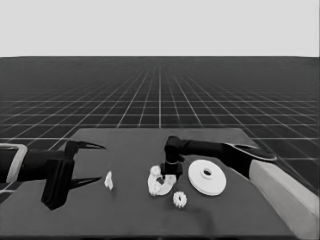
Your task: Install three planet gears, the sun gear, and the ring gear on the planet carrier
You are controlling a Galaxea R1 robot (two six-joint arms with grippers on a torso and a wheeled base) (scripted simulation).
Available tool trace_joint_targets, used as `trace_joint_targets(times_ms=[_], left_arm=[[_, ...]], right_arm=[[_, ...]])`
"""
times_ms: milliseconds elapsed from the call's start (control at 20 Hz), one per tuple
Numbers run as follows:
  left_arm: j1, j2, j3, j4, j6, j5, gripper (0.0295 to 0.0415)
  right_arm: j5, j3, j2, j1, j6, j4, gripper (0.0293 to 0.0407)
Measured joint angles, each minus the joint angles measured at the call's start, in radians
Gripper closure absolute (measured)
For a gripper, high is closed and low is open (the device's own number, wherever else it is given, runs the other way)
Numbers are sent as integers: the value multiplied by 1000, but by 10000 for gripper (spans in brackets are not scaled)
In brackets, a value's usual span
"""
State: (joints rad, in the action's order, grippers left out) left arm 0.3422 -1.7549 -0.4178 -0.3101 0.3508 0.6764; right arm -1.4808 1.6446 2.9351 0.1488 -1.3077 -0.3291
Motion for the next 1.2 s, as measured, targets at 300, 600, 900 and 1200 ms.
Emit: trace_joint_targets(times_ms=[300, 600, 900, 1200], left_arm=[[0, 0, 0, 0, 0, 0, 326], [0, 0, 0, 0, 0, 0, 326], [0, 0, 0, 0, 0, 0, 326], [0, 0, 0, 0, 0, 0, 326]], right_arm=[[0, 1, 0, 0, 0, -1, 315], [-41, -81, -23, -97, -48, 91, 315], [-53, -100, -27, -153, -60, 144, 315], [-98, -520, -196, -141, -307, 127, 315]])
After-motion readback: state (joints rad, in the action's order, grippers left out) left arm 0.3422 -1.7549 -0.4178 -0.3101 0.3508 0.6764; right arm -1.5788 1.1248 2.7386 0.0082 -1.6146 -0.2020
